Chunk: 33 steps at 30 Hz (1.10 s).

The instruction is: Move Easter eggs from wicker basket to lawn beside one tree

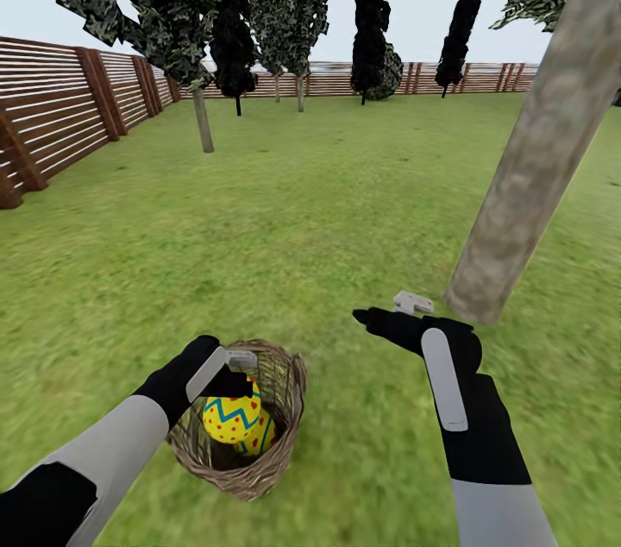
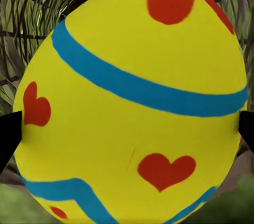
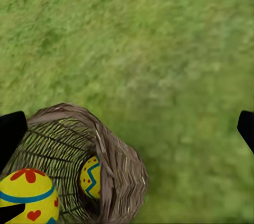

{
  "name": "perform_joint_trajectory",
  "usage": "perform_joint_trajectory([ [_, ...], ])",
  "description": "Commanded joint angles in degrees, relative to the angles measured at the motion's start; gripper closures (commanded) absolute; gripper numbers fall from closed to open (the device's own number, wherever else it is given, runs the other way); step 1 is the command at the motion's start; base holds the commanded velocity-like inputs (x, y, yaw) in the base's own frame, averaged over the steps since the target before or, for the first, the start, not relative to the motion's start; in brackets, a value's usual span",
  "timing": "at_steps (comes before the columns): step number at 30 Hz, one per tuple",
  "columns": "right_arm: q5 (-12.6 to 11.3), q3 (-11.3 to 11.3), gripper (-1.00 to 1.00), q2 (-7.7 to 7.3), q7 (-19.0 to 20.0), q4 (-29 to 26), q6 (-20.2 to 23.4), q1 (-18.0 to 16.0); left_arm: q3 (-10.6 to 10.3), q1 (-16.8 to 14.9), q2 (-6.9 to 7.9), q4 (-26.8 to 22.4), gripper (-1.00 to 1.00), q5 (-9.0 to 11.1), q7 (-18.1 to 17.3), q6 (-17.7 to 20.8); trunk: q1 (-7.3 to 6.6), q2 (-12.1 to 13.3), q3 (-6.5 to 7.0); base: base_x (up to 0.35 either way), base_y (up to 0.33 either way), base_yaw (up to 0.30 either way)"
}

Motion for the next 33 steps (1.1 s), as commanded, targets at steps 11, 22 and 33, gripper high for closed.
perform_joint_trajectory([
  [11, -0.66, -0.04, -1.00, 0.05, -0.53, -0.03, 0.20, -0.01, -0.42, 0.04, 0.07, -0.10, 1.00, 0.59, 0.57, 0.08, -2.43, 4.40, 1.92, -0.060, 0.000, 0.000],
  [22, -0.64, 0.00, -1.00, 0.05, -0.53, -0.03, 0.20, 0.21, -0.41, 0.04, -0.01, -0.17, 1.00, 0.59, 0.85, 0.08, -4.85, 8.81, 3.90, -0.025, 0.000, 0.000],
  [33, -0.64, -0.06, -1.00, 0.05, -0.53, -0.03, 0.20, 0.34, -0.20, 0.11, 0.06, -4.03, 1.00, 0.59, 0.85, 3.92, -7.26, 13.23, 5.87, 0.000, 0.000, 0.000],
])
